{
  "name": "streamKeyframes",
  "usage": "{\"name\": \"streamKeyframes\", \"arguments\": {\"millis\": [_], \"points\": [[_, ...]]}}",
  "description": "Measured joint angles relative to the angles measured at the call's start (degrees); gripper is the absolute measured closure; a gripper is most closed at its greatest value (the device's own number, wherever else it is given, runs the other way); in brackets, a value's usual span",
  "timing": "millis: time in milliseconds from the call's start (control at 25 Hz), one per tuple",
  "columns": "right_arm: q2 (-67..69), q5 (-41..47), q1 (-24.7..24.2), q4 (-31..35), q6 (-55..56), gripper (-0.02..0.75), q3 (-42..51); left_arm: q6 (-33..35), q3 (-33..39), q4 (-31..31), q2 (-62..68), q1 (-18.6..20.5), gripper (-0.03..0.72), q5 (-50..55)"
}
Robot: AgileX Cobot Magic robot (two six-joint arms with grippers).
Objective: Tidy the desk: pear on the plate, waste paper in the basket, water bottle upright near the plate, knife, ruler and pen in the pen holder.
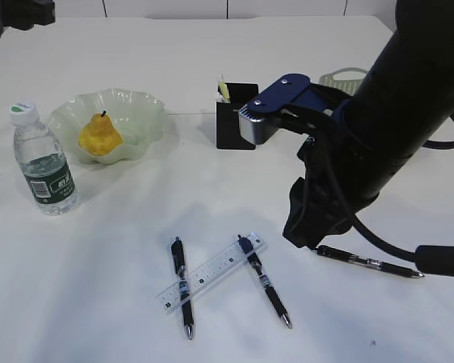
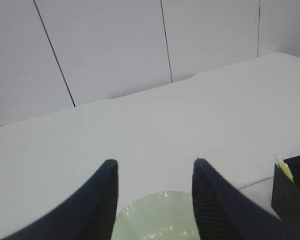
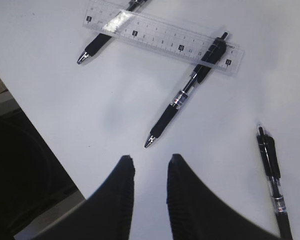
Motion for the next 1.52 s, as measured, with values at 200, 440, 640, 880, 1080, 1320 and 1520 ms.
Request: {"name": "streamKeyframes", "arguments": {"millis": [200,440,640,880,1080,1320,1520], "points": [[0.0,0.3,0.0,0.1,-2.9,0.562,0.0,0.0,0.0,-1.7,-1.4,3.2,0.347,3.6],[0.0,0.5,0.0,1.5,-6.6,0.562,0.0,0.0,0.0,-2.4,-1.7,5.9,0.347,7.8],[0.0,0.5,0.0,2.7,-10.2,0.562,0.0,0.0,0.0,-2.5,-1.7,7.1,0.347,12.0],[0.0,0.8,0.0,3.9,-17.0,0.562,-0.4,0.0,0.1,-2.7,-2.0,7.8,0.347,14.2],[0.0,1.5,0.0,4.4,-18.2,0.562,-1.4,0.0,0.1,-2.8,-2.0,8.0,0.347,17.0],[0.1,3.6,0.0,5.4,-19.7,0.56,-2.1,0.0,1.4,-3.3,-4.3,11.3,0.347,20.7],[0.1,4.8,0.0,5.4,-22.7,0.56,-2.1,0.0,3.1,-4.3,-8.4,13.7,0.347,22.7]]}}
